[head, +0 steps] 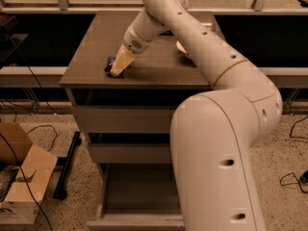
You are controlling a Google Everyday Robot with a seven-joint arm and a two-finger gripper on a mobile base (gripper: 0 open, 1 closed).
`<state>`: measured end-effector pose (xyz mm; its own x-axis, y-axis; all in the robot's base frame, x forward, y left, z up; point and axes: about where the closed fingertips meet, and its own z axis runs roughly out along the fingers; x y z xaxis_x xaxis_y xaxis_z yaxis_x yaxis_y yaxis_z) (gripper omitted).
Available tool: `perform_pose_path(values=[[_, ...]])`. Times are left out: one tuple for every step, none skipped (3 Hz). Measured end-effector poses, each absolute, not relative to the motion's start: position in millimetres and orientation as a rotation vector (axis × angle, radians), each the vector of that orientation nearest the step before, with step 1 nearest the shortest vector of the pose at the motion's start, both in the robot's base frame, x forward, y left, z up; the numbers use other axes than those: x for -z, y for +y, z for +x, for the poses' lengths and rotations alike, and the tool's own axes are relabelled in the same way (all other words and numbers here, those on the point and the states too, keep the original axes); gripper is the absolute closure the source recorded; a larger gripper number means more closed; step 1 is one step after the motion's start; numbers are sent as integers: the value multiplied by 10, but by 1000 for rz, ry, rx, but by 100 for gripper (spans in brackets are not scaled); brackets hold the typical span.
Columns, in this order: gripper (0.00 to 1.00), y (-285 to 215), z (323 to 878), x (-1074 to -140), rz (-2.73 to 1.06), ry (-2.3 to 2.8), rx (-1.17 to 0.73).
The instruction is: Place rxbar blueberry into bottom drawer
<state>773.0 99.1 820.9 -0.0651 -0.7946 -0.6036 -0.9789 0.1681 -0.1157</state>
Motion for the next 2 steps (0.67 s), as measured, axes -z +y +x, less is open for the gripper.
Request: perform_pose_path(values=[[58, 991, 7730, -8208, -1672, 1906, -441], [27, 991, 7730, -8213, -1672, 1906, -441]])
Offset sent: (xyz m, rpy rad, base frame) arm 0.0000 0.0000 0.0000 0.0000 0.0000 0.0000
